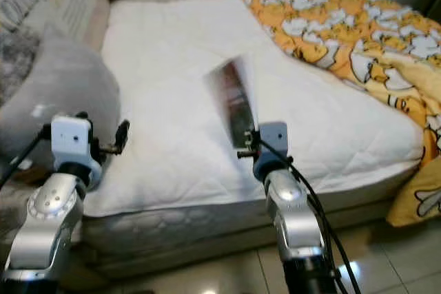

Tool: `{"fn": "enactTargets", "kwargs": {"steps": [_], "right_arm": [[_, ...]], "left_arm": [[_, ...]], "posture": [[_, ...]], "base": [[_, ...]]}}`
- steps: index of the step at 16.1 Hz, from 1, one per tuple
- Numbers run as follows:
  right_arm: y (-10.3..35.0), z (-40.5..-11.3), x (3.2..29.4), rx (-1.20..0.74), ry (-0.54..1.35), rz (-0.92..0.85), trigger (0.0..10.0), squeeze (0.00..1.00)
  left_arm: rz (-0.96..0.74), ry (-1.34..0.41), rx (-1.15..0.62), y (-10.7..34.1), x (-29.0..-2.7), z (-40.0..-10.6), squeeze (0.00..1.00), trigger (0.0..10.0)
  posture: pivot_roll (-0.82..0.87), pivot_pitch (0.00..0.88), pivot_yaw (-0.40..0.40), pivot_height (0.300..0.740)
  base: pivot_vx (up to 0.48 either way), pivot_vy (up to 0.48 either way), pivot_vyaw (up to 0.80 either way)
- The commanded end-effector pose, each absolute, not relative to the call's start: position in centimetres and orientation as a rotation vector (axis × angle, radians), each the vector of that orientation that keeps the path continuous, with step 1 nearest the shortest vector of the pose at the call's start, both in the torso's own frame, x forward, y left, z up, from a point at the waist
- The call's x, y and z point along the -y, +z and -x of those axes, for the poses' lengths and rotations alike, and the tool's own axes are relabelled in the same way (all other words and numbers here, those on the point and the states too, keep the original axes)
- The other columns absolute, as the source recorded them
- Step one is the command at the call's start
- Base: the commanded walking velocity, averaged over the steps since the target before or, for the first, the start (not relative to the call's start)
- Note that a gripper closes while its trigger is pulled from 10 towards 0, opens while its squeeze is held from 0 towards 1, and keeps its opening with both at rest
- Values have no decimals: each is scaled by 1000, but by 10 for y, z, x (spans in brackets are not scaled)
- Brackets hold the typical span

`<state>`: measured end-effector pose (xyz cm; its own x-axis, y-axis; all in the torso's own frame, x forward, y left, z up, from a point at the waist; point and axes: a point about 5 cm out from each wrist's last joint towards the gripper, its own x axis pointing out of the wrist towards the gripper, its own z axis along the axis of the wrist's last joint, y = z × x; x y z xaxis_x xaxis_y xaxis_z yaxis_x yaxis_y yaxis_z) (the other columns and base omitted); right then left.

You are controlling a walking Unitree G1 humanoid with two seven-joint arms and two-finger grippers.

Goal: Clean up the room

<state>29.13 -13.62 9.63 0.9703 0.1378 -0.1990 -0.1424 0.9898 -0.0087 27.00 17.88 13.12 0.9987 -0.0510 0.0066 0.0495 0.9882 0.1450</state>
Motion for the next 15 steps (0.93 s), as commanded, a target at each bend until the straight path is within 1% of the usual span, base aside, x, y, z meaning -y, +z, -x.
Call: {"fn": "enactTargets", "kwargs": {"steps": [1, 9, 10, 15], "right_arm": [[108, -296, 142, -143, 118, 26, 10000, 0], [106, -296, 138, -143, 136, 18, 10000, 0], [106, -296, 138, -144, 137, 17, 10000, 0], [103, -296, 137, -156, 136, 18, 10000, 0]], "left_arm": [[-144, -76, 17, 132, -173, -270, 0, 10000], [-150, -66, 31, 135, -177, -271, 0, 10000], [-150, -66, 32, 136, -177, -272, 0, 10000], [-153, -75, 34, 136, -176, -272, 0, 10000]], "posture": [[81, 0, -21, 740], [92, 0, -20, 740], [92, 0, -20, 740], [93, 0, -15, 740]], "base": [[296, 0, 0], [308, 0, 0], [315, 0, 469], [319, 0, 800]]}}
